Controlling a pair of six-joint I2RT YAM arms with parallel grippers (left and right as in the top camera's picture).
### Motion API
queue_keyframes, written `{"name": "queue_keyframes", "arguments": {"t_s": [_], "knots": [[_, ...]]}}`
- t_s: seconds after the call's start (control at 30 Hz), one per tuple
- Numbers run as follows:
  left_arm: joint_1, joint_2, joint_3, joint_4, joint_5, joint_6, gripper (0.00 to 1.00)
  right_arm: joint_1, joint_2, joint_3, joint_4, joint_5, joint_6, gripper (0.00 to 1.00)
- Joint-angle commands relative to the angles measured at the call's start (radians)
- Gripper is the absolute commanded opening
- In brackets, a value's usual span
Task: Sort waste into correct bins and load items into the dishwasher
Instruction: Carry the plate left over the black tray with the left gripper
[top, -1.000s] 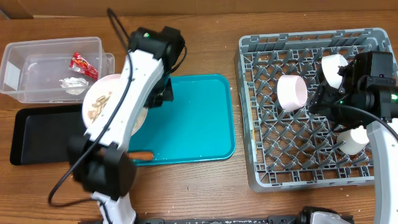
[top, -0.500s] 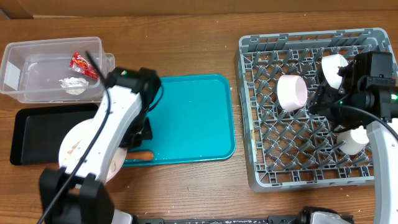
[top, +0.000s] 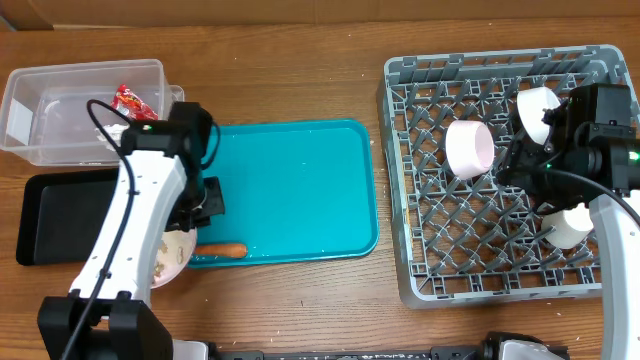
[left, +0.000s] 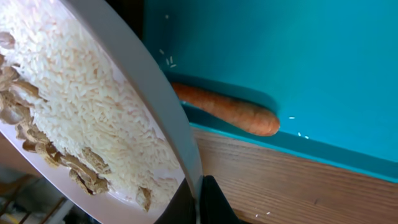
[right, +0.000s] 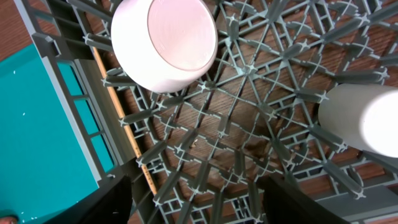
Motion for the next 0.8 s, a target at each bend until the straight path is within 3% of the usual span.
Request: {"name": "queue_keyframes", "arguments": {"t_s": [0.0,0.43,0.77], "knots": [[0.048,-0.017,-0.004,0.010,0.034,0.082,0.04,-0.002,-0.002,0.001,0.000,-0.010,-0.003,0.70],[0.111,0.028,0.002,0.066,0.060,0.127,0.04,-0.002,-0.002,0.000,-0.006,-0.010,-0.003,0.70],[0.111,0.125,0.153,0.036,0.038,0.132,0.04,-0.002,-0.002,0.000,-0.006,-0.010,-0.003,0.70]]}}
